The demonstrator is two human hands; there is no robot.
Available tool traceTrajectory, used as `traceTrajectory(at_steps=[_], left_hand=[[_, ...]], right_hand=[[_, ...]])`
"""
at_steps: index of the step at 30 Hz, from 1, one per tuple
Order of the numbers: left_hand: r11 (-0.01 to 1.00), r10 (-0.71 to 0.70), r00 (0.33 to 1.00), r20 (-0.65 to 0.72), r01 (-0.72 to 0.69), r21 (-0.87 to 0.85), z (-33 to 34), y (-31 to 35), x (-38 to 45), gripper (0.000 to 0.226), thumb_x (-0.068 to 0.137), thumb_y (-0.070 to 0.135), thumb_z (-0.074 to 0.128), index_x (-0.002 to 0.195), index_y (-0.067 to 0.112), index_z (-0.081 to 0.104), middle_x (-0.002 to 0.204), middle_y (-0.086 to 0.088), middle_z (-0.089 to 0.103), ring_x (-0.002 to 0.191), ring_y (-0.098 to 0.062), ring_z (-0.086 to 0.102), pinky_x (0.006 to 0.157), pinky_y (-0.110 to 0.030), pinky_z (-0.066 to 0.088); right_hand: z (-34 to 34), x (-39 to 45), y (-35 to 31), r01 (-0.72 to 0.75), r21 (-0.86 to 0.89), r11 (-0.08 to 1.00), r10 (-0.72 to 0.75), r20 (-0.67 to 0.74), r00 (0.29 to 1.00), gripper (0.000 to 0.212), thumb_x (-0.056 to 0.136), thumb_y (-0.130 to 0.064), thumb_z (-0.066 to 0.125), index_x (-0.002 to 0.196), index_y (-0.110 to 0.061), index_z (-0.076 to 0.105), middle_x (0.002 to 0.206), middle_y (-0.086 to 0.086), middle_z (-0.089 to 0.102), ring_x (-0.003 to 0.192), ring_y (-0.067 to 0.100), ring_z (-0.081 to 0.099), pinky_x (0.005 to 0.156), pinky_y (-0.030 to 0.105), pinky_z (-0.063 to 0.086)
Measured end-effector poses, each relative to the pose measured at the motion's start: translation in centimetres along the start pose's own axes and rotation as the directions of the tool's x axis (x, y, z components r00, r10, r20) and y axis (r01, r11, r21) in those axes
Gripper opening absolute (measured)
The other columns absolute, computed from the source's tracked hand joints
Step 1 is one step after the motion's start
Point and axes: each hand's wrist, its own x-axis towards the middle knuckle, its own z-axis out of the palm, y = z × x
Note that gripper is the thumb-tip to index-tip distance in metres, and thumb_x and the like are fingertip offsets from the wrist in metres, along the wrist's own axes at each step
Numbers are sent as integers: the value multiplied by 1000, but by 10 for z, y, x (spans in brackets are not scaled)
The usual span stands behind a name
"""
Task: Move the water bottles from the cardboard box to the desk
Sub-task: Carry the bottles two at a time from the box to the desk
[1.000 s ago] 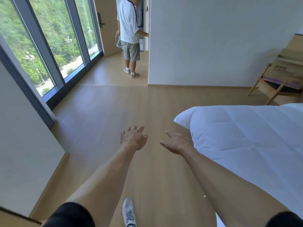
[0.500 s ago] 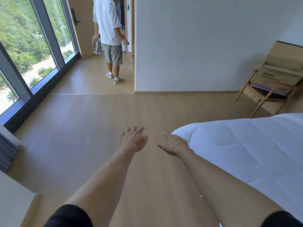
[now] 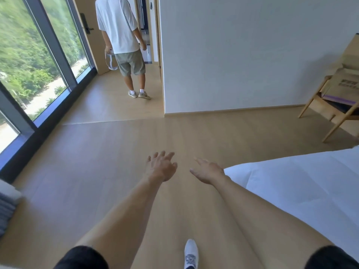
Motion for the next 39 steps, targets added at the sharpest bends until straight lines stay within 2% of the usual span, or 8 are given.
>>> traceTrajectory(at_steps=[7, 15, 23, 30, 39], left_hand=[[999, -40, 999, 5, 40, 11, -41, 13, 151, 55, 102, 50, 36, 155, 35, 32, 160, 0, 34, 147, -26, 29, 121, -46, 18], [1000, 7, 1000, 21, -7, 1, -52, 52, 296, 56, 100, 54, 36, 153, 37, 33, 161, 0, 34, 147, -26, 30, 120, -47, 19], [983, 178, 980, 85, -180, 23, -55, 106, 444, 56, 102, 52, 34, 155, 35, 30, 161, -2, 33, 148, -28, 28, 120, -47, 19], [903, 425, 898, 118, -430, 18, -72, 164, 586, 56, 102, 50, 34, 156, 35, 30, 162, -2, 31, 148, -26, 28, 121, -44, 20], [776, 613, 764, 201, -630, 32, -88, 247, 728, 56, 102, 51, 33, 156, 37, 29, 163, -1, 30, 148, -25, 28, 121, -44, 20]], right_hand=[[-61, 150, 11, 14, 6, 1000, -14, 2, 1000, 68, 96, -63, 42, 156, -36, 27, 159, -1, 38, 143, 27, 38, 112, 41, 31], [-119, 270, 42, -22, 12, 1000, 22, -7, 1000, 68, 95, -63, 45, 156, -36, 28, 160, -1, 37, 145, 25, 36, 115, 42, 30], [-162, 373, 97, -167, 55, 984, 171, -72, 983, 69, 94, -63, 47, 155, -35, 32, 155, 3, 44, 142, 26, 42, 115, 42, 33], [-215, 469, 150, -401, 113, 909, 411, -89, 907, 71, 93, -63, 45, 156, -33, 30, 154, 8, 44, 141, 28, 42, 114, 43, 32], [-277, 547, 210, -586, 202, 785, 612, -106, 784, 67, 95, -61, 45, 154, -33, 32, 151, 8, 47, 140, 27, 42, 112, 42, 33]])
